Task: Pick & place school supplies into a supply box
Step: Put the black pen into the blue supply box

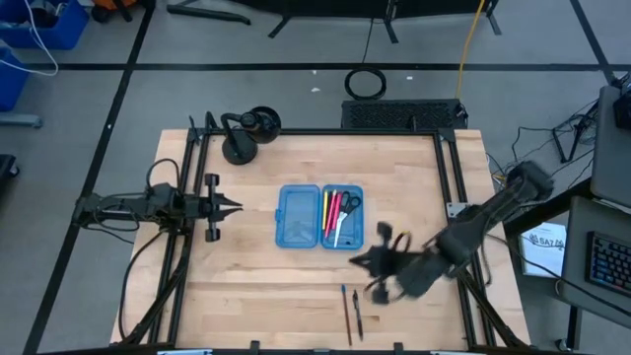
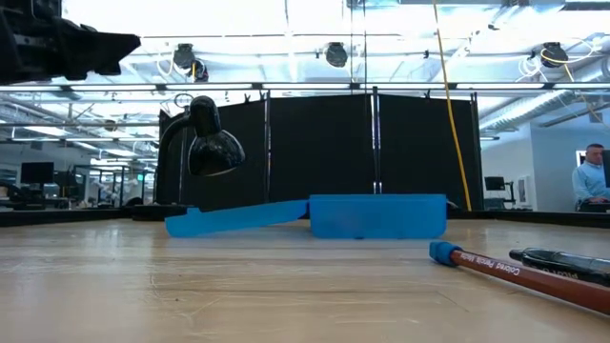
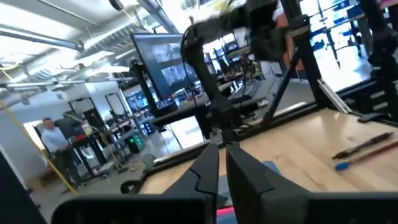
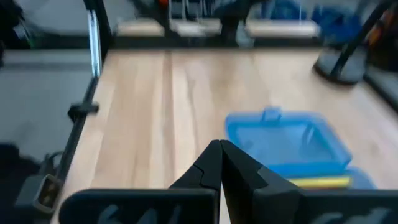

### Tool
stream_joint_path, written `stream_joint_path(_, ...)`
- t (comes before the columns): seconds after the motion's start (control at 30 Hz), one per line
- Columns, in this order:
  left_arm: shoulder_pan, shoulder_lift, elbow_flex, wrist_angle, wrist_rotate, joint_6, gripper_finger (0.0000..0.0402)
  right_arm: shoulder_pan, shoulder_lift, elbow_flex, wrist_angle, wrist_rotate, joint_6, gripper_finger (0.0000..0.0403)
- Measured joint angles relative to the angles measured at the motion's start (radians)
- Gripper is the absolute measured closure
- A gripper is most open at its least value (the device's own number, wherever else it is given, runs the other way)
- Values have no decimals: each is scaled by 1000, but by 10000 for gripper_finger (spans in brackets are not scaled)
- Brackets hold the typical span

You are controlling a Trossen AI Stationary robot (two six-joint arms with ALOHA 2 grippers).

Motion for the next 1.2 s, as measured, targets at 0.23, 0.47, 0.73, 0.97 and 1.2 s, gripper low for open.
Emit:
stream_joint_path(0.23, 0, 6, 0, -47, 0, -86, 365, 36, 386, 571, -480, -170, 351, 403)
stream_joint_path(0.47, 0, 6, 0, -126, 1, -124, 364, 60, 645, 839, -565, -452, 773, 403)
stream_joint_path(0.73, 0, 6, 0, -115, 8, -70, 364, 86, 799, 845, -625, -453, 1448, 403)
stream_joint_path(0.97, 0, 6, 0, -46, 10, -177, 364, 92, 860, 845, -631, -428, 1563, 396)
stream_joint_path(1.2, 0, 6, 0, -48, 10, -156, 364, 99, 860, 845, -686, -504, 1658, 315)
